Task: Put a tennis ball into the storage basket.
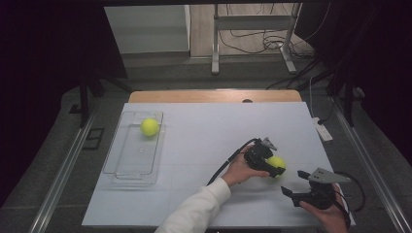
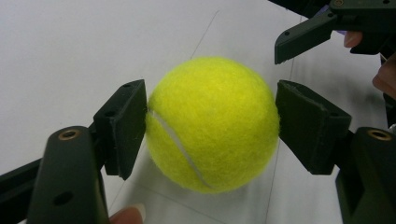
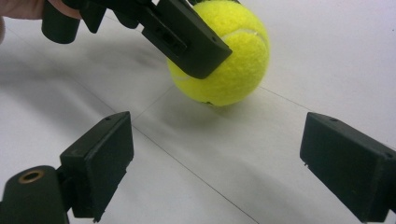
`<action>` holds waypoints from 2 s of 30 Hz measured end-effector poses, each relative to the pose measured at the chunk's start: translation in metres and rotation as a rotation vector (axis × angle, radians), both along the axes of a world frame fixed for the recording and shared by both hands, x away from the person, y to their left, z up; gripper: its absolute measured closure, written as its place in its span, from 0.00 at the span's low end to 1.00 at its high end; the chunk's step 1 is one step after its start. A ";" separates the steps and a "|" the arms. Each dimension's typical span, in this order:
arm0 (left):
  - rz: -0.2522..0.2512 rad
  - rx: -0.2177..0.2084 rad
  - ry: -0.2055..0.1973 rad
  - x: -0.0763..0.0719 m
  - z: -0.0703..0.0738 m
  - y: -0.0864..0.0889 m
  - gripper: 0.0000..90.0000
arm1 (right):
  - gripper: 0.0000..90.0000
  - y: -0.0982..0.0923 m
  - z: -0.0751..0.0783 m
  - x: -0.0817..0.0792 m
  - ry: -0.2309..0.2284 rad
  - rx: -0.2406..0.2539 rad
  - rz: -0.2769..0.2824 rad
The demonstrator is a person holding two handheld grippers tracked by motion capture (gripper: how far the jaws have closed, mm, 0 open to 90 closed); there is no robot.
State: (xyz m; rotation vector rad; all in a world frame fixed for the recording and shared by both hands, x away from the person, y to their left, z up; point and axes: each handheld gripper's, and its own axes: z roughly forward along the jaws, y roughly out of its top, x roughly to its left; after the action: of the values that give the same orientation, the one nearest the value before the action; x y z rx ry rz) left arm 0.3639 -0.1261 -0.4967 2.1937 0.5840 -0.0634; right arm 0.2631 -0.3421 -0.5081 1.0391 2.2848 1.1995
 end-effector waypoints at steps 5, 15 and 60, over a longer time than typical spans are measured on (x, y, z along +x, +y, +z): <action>0.006 -0.004 -0.005 0.001 0.002 0.004 0.32 | 0.11 0.000 0.000 0.000 0.000 0.000 0.000; 0.015 -0.013 -0.023 -0.001 0.007 0.015 0.32 | 0.11 0.000 0.000 0.000 0.001 -0.002 0.000; 0.117 -0.035 -0.076 -0.017 0.028 0.094 0.32 | 0.11 0.001 -0.001 0.001 0.005 -0.008 -0.002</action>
State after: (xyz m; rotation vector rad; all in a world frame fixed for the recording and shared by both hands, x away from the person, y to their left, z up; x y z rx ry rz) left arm 0.3467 -0.0326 -0.4691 2.1138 0.6616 0.0705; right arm 0.2637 -0.3408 -0.5086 1.0421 2.2904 1.1875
